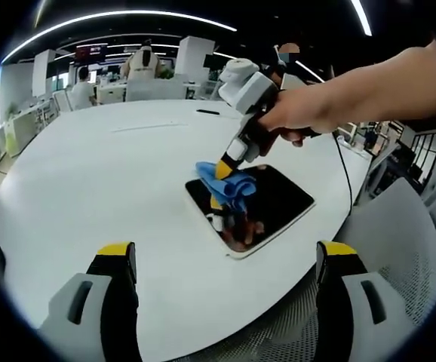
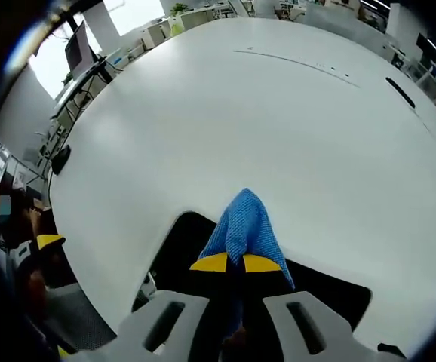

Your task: Wipe the mirror surface with the cleaning cloth until all visible marks leave the cleaned area.

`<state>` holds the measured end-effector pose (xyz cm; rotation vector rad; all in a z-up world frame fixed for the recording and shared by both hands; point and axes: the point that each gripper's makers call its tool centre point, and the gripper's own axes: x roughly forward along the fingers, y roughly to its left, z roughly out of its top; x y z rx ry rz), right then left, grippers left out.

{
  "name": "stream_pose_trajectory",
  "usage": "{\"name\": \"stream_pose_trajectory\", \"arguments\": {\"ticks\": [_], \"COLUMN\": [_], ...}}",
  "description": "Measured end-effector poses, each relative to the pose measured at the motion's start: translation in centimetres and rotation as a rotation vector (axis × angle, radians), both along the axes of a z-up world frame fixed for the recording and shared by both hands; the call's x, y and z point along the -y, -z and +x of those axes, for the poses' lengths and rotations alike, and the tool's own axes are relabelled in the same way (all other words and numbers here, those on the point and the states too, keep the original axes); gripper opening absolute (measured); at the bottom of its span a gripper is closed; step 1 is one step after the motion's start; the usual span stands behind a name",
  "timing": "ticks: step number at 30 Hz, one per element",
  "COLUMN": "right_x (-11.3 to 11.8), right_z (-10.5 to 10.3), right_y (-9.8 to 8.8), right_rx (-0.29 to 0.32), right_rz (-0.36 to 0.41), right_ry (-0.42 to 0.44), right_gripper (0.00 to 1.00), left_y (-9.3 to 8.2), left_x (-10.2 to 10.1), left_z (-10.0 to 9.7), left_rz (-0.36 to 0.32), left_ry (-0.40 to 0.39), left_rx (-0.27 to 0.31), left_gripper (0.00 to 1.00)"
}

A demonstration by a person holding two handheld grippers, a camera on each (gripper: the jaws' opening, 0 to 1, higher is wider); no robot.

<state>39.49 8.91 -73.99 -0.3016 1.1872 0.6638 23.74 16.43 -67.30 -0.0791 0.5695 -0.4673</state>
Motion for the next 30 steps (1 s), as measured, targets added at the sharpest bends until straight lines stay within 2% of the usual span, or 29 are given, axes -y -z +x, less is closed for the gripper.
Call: {"name": "stream_pose_trajectory", "arguments": {"ticks": [5, 11, 30], "right_x": [0.0, -0.1, 0.0], "right_z": [-0.1, -0.4, -2.4], "right_y": [0.0, -0.1, 0.5], "right_rx": [-0.005, 0.034, 0.011], "right_rz": [0.003, 0.004, 0.007], "right_ry": [0.011, 0.031, 0.065], "right_gripper": [0.00, 0.00, 0.00], "left_y": [0.1, 0.2, 0.0], "left_x": [-0.2, -0.1, -0.1], "left_z": [0.0, -0.1, -0.1], "left_rz": [0.003, 0.004, 0.003], "left_ry": [-0.009, 0.001, 0.002], "left_rx": [-0.006, -0.009, -0.002], "left_gripper": [0.99, 0.99, 0.99]}}
